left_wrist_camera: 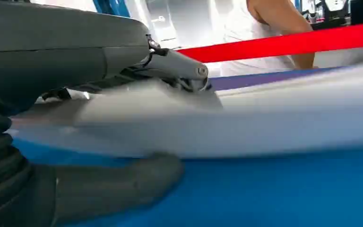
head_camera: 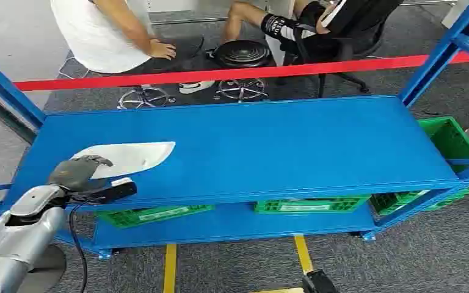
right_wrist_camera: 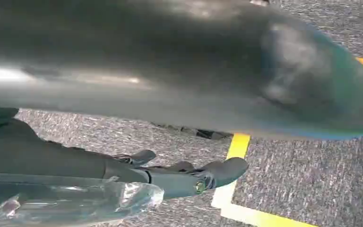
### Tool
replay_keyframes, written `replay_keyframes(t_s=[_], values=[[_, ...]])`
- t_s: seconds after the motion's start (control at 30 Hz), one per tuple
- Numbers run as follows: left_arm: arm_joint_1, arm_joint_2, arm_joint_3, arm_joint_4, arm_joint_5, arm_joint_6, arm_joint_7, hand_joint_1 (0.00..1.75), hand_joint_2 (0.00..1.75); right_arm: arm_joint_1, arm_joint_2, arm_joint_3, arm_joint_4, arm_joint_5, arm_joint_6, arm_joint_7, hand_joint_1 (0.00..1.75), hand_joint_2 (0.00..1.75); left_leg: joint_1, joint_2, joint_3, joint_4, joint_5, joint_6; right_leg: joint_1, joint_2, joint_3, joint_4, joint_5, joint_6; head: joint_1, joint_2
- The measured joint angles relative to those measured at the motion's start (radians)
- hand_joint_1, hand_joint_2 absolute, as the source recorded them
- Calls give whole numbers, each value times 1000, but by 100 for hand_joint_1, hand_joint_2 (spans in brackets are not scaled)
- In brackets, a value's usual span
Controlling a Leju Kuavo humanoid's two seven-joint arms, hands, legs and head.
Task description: Take the parts from the cabinet and place them on the table.
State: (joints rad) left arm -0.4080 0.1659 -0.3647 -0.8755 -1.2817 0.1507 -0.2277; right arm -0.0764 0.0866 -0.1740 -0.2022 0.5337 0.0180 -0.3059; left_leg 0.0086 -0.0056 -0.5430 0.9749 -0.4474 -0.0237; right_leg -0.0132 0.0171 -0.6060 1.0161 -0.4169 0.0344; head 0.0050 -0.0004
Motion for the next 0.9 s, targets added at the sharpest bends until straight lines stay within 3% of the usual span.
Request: replay_keyframes(t_s=[0.2, 0.4, 0.6, 0.63, 0.7, 0.8, 0.83, 0.87, 0.9], values=[[4, -11, 1, -2, -50, 80, 21, 175, 175, 3, 0, 0, 0, 10, -4, 0, 0, 0, 0, 0, 0, 0, 0, 0, 0, 0, 0, 0, 0, 0, 0, 0], [40, -28, 3, -93, -107, 111, 43, 175, 175, 9, 0, 0, 0, 13, -12, -4, 0, 0, 0, 0, -1, 0, 0, 0, 0, 0, 0, 0, 0, 0, 0, 0], [137, -65, 3, -285, -101, 140, 34, 175, 175, 16, 0, -3, 0, 0, -24, -17, 0, 0, -1, 0, -2, 3, -4, 4, -3, 1, 1, -4, 1, 1, 0, 0], [166, -73, 2, -332, -72, 158, 11, 175, 175, 18, 1, -6, 0, -4, -25, -22, 0, 0, -4, 0, -4, 9, -7, 13, -6, 1, 0, -5, 1, 6, 0, 0], [231, -93, -1, -424, -28, 203, -24, 175, 175, 26, 2, -13, 0, -20, -28, -36, 0, 0, -5, 1, -4, 10, -10, 18, -7, 2, 2, -6, 1, 10, 0, 0], [335, -110, -29, -559, -83, 290, -23, 175, 175, 39, 25, -39, 0, -52, -58, -68, 0, 0, -8, 2, -3, 4, 0, 30, -8, 5, 8, -17, 11, 24, -1, 0], [369, -119, -38, -597, -92, 313, -23, 175, 175, 43, 29, -47, 0, -59, -58, -80, 0, 0, 8, 8, 7, -20, 14, 37, -7, 5, 0, -15, 0, 27, 0, 0], [401, -122, -47, -631, -95, 345, -23, 175, 175, 47, 33, -56, 1, -69, -52, -94, 0, 0, 5, 11, 10, -25, 17, 39, -1, -3, -7, 8, -28, 29, 3, 0], [430, -123, -54, -662, -96, 371, -24, 175, 175, 49, 37, -64, 2, -79, -42, -102, 0, 0, 5, 12, 8, -25, 18, 42, -2, -6, -30, 68, -68, 31, 5, 0]])
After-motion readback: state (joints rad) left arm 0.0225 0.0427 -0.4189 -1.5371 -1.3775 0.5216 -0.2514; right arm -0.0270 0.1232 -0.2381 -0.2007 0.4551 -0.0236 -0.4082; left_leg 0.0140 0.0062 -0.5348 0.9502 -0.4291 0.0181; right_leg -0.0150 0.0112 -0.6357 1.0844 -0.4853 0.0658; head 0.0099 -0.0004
